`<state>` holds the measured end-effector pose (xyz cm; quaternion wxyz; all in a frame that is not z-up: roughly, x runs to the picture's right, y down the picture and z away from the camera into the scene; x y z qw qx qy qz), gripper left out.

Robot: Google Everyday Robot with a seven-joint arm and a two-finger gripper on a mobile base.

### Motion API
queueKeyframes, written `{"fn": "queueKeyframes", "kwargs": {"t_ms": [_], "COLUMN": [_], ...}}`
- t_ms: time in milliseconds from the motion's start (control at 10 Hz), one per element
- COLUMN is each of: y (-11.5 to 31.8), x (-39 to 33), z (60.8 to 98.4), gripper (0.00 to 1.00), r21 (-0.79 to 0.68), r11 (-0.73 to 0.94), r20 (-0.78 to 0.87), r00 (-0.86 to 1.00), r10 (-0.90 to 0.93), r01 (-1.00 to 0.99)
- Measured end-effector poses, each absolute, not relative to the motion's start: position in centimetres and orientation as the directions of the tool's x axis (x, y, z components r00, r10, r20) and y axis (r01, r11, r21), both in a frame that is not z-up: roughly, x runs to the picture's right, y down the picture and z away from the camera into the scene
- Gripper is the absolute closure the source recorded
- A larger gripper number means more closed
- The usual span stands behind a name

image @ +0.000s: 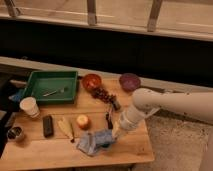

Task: Place sponge in plastic cup

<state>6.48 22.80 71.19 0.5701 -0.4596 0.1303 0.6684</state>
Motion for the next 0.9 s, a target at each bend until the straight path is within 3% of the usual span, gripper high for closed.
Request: {"fn": "queueKeyframes", "kwargs": {"t_ms": [900], "y": [19.4], "x": [6.9], "z": [69.2], "gripper": [0.2], "r21": [-0.344], "r11": [-0.283], "r20": [-0.695], "r00": [0.04], "r10": [0.718], "r01": [-0.895]}}
